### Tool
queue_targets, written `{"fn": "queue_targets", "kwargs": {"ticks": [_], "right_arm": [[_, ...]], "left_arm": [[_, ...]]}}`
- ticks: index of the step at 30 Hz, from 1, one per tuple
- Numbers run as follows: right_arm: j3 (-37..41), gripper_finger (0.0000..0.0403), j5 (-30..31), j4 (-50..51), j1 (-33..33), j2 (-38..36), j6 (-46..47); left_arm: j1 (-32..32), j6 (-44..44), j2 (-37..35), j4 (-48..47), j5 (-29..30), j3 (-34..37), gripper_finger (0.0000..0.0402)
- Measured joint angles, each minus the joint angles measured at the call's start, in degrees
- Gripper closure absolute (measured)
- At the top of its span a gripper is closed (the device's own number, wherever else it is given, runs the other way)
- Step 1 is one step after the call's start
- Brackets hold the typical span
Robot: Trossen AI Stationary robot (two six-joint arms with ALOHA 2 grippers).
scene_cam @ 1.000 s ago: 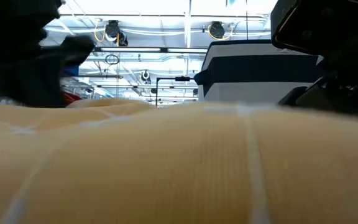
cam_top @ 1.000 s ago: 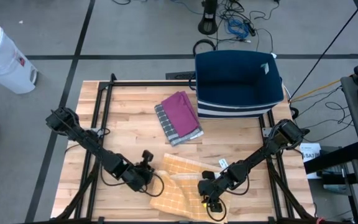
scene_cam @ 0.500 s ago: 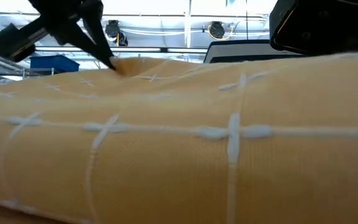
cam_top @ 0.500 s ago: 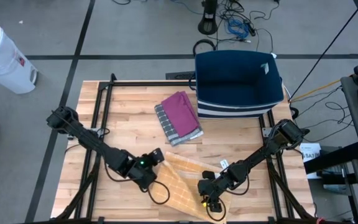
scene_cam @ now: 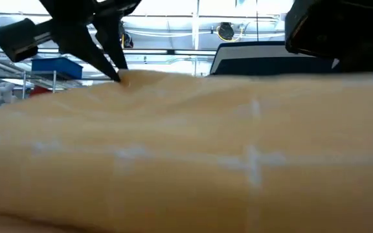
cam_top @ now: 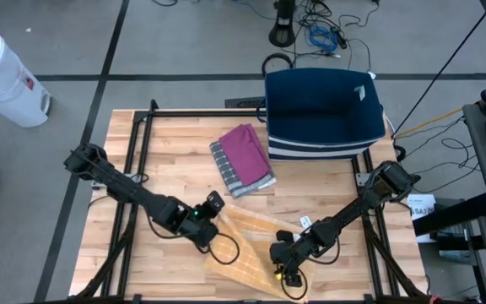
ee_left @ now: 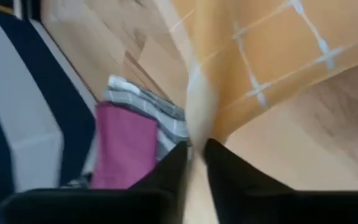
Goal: Fold towel
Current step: Fold the orange checkered towel
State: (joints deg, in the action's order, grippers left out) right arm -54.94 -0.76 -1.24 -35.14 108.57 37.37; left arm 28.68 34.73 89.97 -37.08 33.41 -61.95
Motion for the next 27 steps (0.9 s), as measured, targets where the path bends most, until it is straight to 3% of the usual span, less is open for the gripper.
{"fn": "queue_targets", "kwargs": {"ticks": [11,13,17,19,23,27], "right_arm": [[0.15,0.0251,9.47,15.75,-0.73,-10.46,3.30],[0.12,0.0250,11.58,19.15,-1.16,-12.23,4.58],[0.11,0.0250,16.78,28.95,-1.35,-14.43,8.71],[0.11,0.0248,17.14,31.74,-1.31,-15.34,10.88],[0.75,0.0229,14.78,34.76,-0.54,-15.27,14.11],[3.00,0.0204,12.55,34.34,0.38,-15.30,15.92]], "left_arm": [[-1.74,-16.04,0.00,-0.86,-0.44,0.00,0.0199],[-1.72,-19.98,0.00,-1.31,-4.65,0.00,0.0187],[-1.35,-25.32,-0.02,4.31,-22.17,2.03,0.0180],[-0.34,-26.16,-0.02,9.22,-28.21,4.71,0.0180],[1.98,-27.91,-0.02,20.29,-33.66,11.06,0.0180],[2.86,-30.16,0.00,30.77,-33.90,16.37,0.0180]]}}
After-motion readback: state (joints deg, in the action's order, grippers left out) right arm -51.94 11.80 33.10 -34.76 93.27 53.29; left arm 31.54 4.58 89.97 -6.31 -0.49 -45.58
